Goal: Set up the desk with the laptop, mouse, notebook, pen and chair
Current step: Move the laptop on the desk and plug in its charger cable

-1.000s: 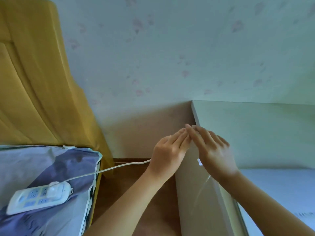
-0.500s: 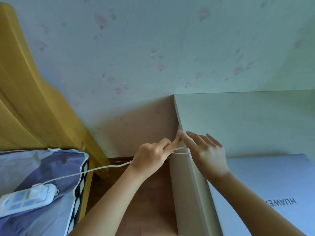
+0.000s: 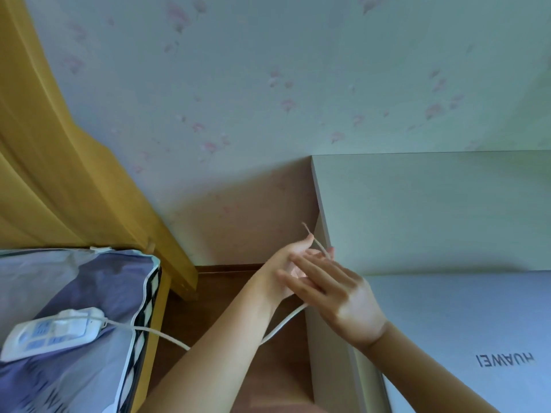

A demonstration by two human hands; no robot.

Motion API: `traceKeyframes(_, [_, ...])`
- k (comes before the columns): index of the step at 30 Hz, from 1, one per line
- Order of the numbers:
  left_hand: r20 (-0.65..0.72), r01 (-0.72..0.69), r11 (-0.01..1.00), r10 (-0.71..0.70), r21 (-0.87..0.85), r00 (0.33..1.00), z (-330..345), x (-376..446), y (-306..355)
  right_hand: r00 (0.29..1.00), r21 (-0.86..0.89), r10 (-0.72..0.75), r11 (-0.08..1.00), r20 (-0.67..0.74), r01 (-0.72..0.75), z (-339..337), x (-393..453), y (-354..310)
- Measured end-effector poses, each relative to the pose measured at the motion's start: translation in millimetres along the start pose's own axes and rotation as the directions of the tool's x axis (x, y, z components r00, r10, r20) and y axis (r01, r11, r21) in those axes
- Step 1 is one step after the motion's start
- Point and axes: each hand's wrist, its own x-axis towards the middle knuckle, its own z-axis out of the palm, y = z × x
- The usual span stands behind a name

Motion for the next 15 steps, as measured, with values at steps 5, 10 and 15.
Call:
traceKeyframes(5, [-0.374,-0.278,0.960,0.264,0.019,0.889,-11.6,33.2,20.4,0.997,0.019,-0.058,0.998,0.045,0.057,4.2,-14.3,-5.6])
traceKeyframes(10, [-0.508,-0.545,0.838,0.472,0.005,0.721,-28.3,40.7,66.0,0.998,0.014,-0.030,0.999,0.060,0.029,12.6,-39.0,2.0])
traceKeyframes(15, [-0.582,-0.701,0.669,0.682,0.249,0.444,-32.4,30.8,105.1,0.985,0.000,0.008,1.000,0.171,-0.008,14.1,-51.0,10.9])
